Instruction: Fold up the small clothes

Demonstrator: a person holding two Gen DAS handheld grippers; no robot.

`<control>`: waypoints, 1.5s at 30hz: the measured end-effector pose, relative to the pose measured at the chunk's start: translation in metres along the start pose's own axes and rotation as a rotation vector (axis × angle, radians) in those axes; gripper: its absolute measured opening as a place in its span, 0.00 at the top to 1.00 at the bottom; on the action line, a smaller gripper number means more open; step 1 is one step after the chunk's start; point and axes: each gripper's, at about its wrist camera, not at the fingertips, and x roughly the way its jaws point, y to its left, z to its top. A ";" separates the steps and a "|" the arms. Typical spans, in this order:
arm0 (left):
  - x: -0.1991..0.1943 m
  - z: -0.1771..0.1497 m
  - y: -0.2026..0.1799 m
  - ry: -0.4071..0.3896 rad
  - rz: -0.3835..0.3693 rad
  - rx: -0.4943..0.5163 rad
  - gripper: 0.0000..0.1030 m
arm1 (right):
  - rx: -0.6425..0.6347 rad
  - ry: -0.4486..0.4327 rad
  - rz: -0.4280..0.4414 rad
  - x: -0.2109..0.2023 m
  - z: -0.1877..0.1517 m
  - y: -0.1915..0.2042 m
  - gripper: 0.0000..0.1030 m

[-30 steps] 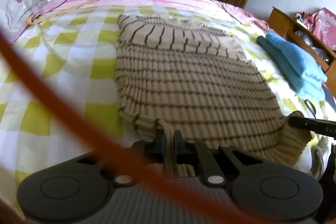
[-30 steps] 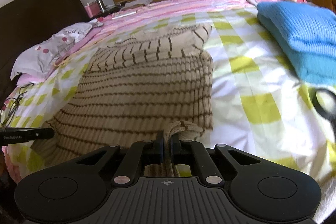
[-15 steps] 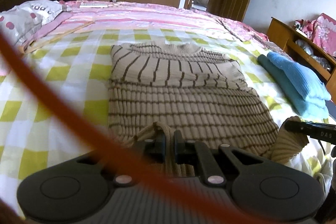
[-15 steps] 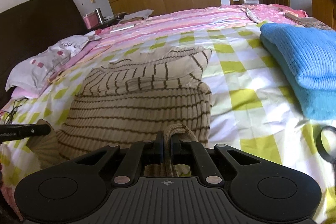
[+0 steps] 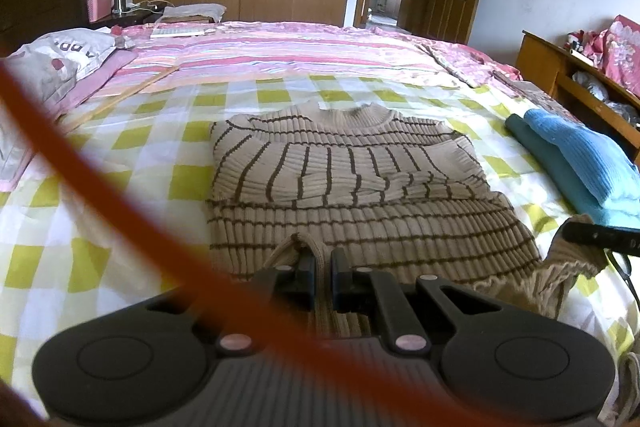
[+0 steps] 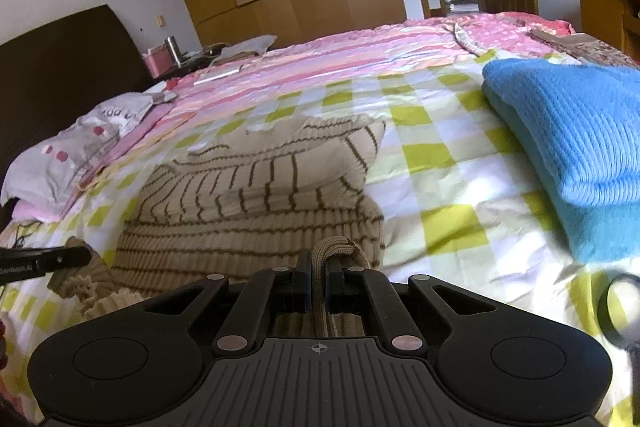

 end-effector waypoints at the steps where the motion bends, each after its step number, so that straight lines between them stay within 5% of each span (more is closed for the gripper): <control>1: 0.002 0.002 0.001 0.000 0.004 0.000 0.86 | 0.002 -0.004 -0.002 0.001 0.002 0.000 0.96; 12: 0.016 0.020 0.018 -0.021 0.026 -0.018 0.86 | 0.003 -0.025 -0.008 0.025 0.029 0.003 0.96; 30: 0.064 0.095 0.050 -0.135 0.090 -0.041 0.86 | 0.041 -0.148 -0.022 0.081 0.105 -0.008 0.96; 45: 0.151 0.108 0.073 -0.051 0.135 -0.083 0.86 | 0.156 -0.033 -0.076 0.181 0.117 -0.026 0.95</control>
